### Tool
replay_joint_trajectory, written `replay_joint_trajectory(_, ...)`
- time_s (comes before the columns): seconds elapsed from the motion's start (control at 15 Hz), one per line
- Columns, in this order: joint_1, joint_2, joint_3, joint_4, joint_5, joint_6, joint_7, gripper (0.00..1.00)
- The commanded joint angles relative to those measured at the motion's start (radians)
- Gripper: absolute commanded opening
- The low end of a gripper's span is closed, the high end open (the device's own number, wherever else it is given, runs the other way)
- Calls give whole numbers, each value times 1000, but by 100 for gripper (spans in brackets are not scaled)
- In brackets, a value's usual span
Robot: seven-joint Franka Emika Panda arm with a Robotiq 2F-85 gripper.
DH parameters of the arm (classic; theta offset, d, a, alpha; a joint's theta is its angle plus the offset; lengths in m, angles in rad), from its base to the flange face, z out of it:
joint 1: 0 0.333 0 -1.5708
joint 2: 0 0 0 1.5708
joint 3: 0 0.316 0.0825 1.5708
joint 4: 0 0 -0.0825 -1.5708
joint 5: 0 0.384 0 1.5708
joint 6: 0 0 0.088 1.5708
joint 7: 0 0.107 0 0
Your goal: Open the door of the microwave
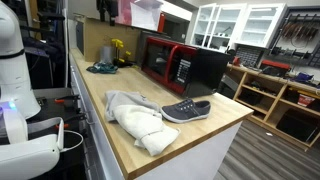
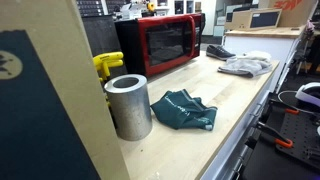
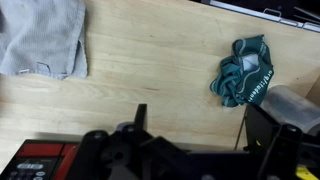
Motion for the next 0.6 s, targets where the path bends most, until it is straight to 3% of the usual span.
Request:
replay_joint_trajectory(0.0,-9,1,7,2,6,-2,-5,100)
replay_joint_trajectory(0.53,-11,20,12,12,11,28,9,100)
